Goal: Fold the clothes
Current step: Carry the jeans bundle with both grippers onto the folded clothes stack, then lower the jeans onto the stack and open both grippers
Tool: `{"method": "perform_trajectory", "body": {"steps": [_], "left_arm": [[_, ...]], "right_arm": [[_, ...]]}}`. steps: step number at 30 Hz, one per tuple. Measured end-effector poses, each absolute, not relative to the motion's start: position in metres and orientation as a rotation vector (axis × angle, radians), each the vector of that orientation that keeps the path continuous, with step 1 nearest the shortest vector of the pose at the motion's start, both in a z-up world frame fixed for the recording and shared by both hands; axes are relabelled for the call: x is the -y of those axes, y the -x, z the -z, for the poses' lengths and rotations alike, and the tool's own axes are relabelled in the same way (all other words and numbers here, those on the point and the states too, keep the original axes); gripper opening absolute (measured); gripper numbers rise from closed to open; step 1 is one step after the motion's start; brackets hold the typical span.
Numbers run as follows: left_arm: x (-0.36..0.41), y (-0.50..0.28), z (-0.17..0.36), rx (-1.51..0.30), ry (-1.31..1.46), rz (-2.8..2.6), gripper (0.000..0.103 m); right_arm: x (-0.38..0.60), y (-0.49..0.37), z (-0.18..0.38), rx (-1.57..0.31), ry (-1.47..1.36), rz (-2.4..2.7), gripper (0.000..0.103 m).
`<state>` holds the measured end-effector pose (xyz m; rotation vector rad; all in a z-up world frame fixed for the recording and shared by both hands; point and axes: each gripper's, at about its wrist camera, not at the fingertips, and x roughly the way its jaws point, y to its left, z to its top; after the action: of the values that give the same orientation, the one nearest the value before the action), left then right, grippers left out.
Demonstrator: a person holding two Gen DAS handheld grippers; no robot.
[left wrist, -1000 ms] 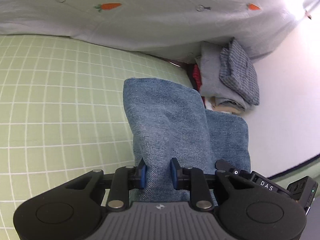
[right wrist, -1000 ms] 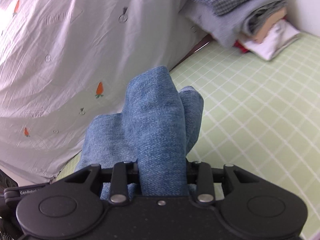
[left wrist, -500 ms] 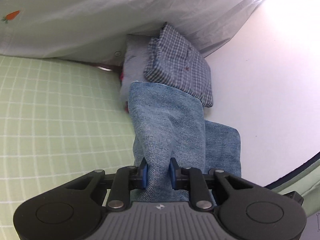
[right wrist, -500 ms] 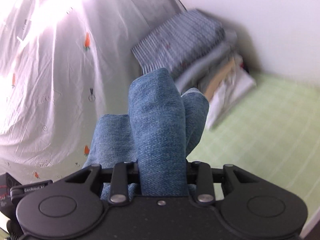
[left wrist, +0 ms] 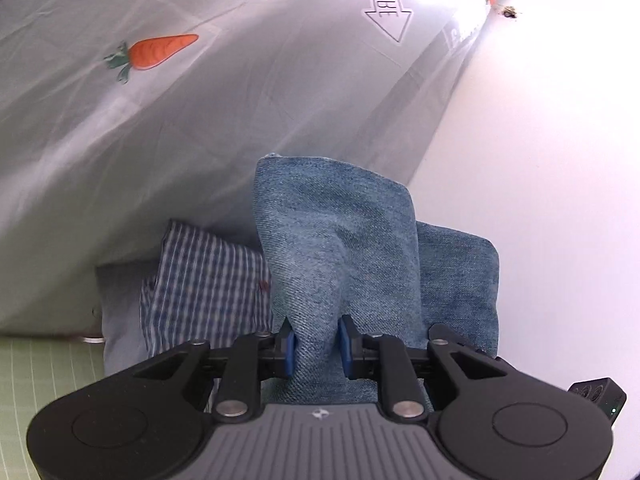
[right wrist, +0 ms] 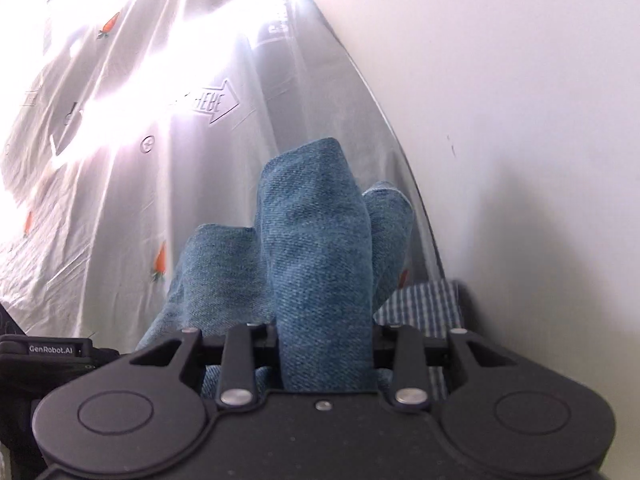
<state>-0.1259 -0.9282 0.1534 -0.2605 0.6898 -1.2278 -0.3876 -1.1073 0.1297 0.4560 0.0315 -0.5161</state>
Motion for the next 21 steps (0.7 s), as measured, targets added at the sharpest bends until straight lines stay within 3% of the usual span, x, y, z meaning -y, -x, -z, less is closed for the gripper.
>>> {"method": "perform_trajectory", "body": {"steps": [1, 6, 10, 14, 17, 20, 21], "left_arm": [[0.947, 0.113, -0.146, -0.708, 0.261, 1.178, 0.030], [1.025, 0.044, -0.060, -0.878, 0.243, 0.975, 0.030], [1.052, 0.028, -0.020, -0.830, 0.150, 0.927, 0.034], [1.053, 0.019, -0.009, -0.841, 0.186, 0.964, 0.046], [1.051, 0.014, -0.004, -0.846, 0.205, 0.987, 0.048], [1.035, 0.024, -0.015, -0.835, 0.181, 0.983, 0.057], [1.028, 0.029, -0.018, -0.827, 0.165, 0.980, 0.060]], "right_arm": [[1.128, 0.372, -0.125, -0.035, -0.470, 0.532, 0.045], [1.196, 0.272, -0.049, -0.243, -0.438, 0.670, 0.048], [1.220, 0.217, 0.014, -0.368, -0.375, 0.702, 0.048], [1.226, 0.204, 0.015, -0.397, -0.328, 0.723, 0.049], [1.223, 0.212, 0.015, -0.384, -0.333, 0.726, 0.052], [1.209, 0.228, 0.003, -0.389, -0.335, 0.746, 0.065], [1.204, 0.235, -0.003, -0.400, -0.343, 0.754, 0.073]]}}
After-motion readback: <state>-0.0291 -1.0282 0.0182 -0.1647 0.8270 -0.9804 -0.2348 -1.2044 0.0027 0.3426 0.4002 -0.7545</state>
